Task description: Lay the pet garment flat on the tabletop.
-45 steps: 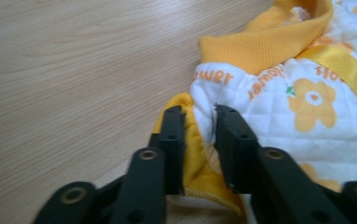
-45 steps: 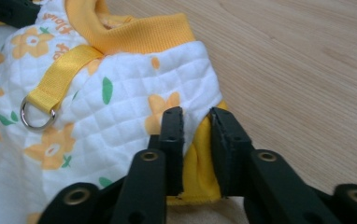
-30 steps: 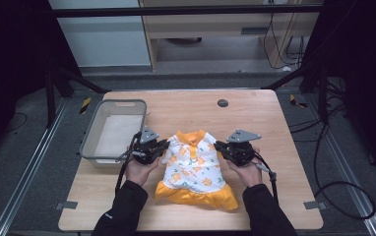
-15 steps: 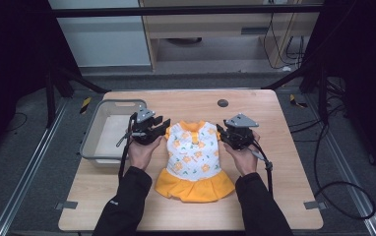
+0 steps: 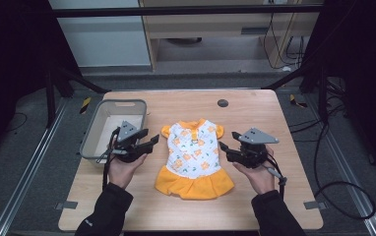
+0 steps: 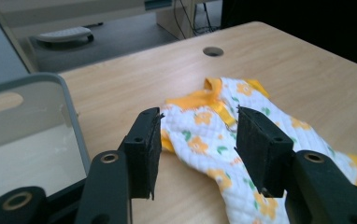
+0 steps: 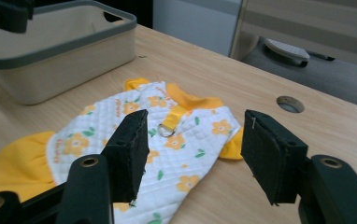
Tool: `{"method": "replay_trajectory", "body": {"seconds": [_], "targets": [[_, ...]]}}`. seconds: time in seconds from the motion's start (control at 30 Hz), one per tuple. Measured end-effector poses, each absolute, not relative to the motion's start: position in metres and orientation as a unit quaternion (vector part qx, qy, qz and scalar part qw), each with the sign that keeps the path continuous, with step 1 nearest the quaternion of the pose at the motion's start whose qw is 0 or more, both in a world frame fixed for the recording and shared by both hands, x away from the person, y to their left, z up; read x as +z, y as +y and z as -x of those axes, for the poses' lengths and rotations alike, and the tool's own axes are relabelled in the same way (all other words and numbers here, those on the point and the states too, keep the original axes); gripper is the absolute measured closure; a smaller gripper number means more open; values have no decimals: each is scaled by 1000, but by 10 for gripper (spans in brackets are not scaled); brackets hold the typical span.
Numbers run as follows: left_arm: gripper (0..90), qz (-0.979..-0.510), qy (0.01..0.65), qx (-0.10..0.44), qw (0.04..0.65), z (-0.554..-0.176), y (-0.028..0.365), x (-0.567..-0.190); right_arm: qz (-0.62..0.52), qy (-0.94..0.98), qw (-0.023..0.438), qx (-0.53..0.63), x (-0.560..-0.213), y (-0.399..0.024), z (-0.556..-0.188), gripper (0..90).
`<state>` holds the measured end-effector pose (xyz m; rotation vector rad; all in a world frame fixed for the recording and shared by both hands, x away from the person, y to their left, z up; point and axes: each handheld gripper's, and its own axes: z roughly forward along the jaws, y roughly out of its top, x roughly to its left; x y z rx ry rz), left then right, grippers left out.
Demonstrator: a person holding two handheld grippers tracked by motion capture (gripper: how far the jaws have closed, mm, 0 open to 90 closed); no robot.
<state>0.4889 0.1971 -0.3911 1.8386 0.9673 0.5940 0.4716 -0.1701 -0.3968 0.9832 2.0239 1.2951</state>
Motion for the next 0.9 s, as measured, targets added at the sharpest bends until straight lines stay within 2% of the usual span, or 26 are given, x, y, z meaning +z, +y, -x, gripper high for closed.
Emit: {"method": "replay_trajectory", "body": {"seconds": [0.27,0.47,0.9], "targets": [[477,-771,382,228,455,-457,208,-410,-362,763,253,473,-406,-182,-444,389],[470,-788,374,219,436,-440,211,-431,-365,772,238,463,-426,-189,-429,392],[548,-820,374,177,394,-430,202,-472,-382,804,180,420,-476,-196,-415,508]]}}
